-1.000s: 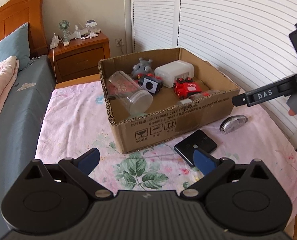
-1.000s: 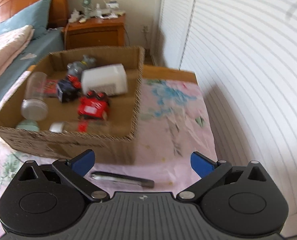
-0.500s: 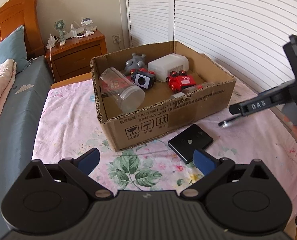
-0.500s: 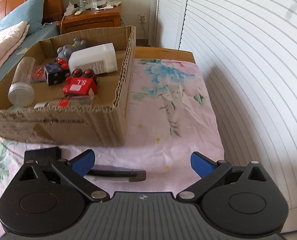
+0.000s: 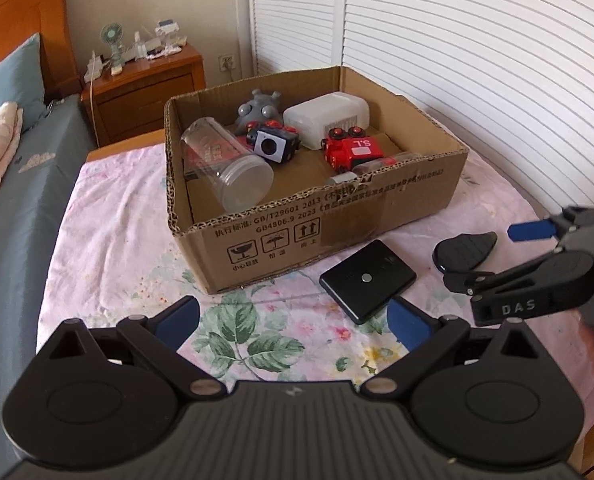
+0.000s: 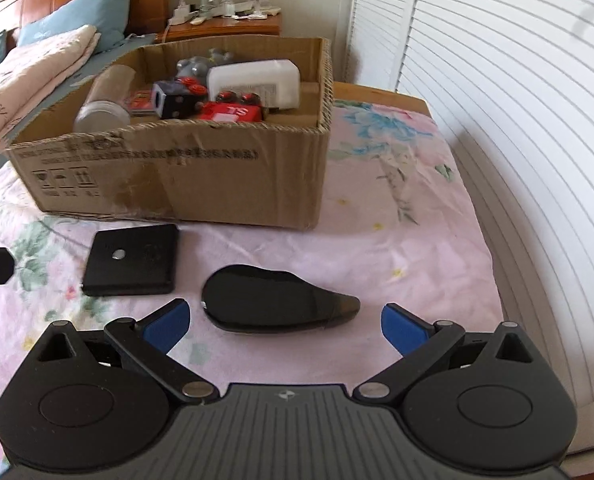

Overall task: Organize rigid objects
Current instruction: 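Move right tool to black tape dispenser while left tool reaches black square pad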

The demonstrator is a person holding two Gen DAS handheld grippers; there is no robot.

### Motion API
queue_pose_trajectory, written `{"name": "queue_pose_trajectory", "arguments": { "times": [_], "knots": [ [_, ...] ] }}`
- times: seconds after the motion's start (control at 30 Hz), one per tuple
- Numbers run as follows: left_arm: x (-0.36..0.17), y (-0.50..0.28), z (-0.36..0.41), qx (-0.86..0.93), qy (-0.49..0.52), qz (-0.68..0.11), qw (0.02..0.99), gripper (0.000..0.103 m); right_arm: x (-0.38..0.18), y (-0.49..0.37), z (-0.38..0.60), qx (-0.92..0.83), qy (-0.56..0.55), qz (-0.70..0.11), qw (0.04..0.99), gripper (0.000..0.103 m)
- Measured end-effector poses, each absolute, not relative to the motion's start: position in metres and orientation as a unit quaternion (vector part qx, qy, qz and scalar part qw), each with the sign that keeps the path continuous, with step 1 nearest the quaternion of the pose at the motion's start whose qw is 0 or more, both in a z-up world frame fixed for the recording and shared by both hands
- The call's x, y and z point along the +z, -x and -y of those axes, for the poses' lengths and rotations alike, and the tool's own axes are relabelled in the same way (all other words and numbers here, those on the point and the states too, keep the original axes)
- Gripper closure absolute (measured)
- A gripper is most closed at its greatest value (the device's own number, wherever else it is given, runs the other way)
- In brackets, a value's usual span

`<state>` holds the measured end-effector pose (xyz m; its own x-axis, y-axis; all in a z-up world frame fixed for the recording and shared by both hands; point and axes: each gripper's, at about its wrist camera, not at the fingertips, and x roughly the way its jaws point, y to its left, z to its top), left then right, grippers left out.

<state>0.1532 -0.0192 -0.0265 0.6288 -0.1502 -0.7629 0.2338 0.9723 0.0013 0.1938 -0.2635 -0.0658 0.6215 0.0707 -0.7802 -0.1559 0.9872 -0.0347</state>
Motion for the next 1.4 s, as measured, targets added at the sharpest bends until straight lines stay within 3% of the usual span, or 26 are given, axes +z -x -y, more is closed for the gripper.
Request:
{"name": "queue_pose_trajectory", "arguments": {
  "times": [0.83, 1.4],
  "knots": [
    [-0.070, -0.201, 0.083, -0.036, 0.021, -0.443, 0.896, 0.003, -0.082, -0.177, 0.290, 0.089, 0.050, -0.384, 0.918, 0.000],
    [-0.086, -0.183, 0.069, -0.021, -0.026, -0.431, 0.902, 0.003, -0.081, -0.176, 0.291, 0.095, 0.052, -0.385, 0.916, 0.000]
  ]
}}
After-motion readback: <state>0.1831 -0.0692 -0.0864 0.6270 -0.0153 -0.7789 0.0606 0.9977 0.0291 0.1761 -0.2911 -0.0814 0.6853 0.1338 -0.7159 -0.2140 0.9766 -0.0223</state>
